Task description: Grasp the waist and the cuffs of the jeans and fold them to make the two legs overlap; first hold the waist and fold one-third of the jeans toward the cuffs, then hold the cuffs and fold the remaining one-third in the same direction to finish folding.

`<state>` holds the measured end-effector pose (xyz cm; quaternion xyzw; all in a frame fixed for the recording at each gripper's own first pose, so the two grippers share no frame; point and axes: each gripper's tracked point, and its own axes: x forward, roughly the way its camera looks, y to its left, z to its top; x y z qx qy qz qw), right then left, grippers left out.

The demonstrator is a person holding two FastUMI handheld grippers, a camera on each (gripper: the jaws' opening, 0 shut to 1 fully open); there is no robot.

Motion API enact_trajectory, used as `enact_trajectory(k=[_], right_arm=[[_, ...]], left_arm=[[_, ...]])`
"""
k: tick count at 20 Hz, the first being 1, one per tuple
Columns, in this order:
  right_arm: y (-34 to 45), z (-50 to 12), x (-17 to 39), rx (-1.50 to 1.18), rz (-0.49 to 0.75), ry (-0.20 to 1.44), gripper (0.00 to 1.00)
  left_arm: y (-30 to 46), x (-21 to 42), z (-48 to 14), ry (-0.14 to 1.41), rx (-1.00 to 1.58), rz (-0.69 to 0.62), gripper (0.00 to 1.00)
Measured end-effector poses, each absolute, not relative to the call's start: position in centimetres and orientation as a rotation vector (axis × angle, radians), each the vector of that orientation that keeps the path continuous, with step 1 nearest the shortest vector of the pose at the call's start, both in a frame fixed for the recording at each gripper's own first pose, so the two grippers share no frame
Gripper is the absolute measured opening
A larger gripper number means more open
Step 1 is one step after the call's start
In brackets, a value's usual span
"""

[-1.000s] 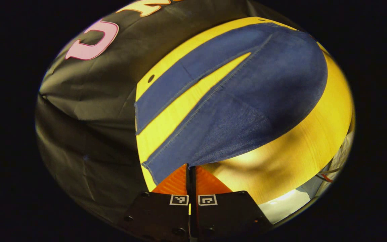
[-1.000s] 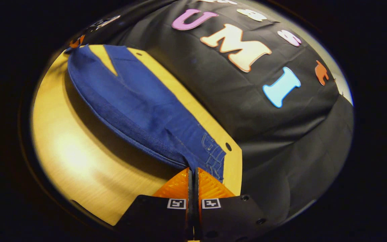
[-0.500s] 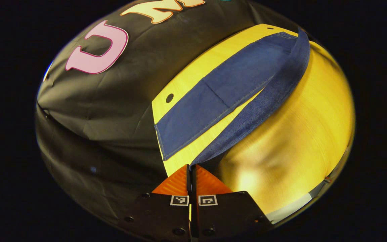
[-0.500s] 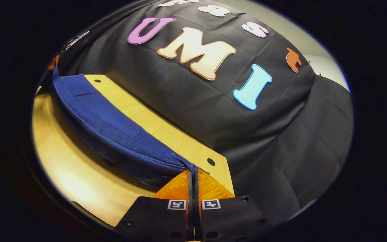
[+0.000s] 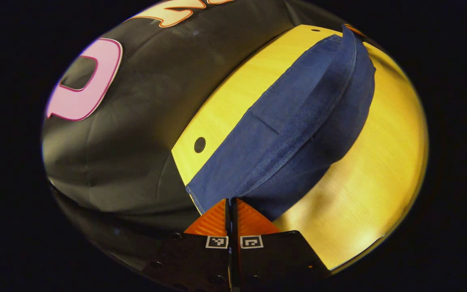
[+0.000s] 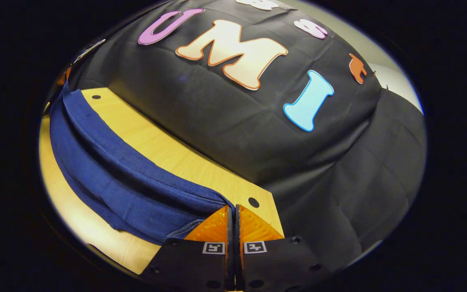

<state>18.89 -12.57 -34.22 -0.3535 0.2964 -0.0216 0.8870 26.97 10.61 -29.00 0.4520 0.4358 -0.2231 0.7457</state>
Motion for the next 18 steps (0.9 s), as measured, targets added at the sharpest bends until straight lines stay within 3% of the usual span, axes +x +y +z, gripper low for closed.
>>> enact_trajectory(k=[10, 11, 12, 15, 16, 18], right_arm=[[-11.7, -42.1, 22.8, -0.706, -0.080, 0.731, 0.02], [-11.8, -42.3, 23.1, -0.705, -0.089, 0.725, 0.05], [-12.1, -42.0, 23.2, -0.704, -0.110, 0.720, 0.24], [-13.2, -40.6, 22.9, -0.643, -0.168, 0.710, 0.81], [-13.6, -39.9, 22.9, -0.616, -0.188, 0.703, 1.00], [-14.8, -38.5, 22.4, -0.569, -0.229, 0.687, 1.00]], left_arm=[[10.3, 32.9, -36.6, 1.041, 0.896, -0.549, 0.00], [10.2, 33.2, -36.8, 1.037, 0.879, -0.532, 0.00], [10.6, 33.5, -37.1, 1.027, 0.872, -0.494, 0.00], [10.9, 36.0, -35.3, 0.866, 0.806, -0.352, 1.00], [10.6, 36.8, -34.1, 0.795, 0.746, -0.305, 1.00], [9.2, 37.3, -32.4, 0.700, 0.633, -0.229, 0.94]])
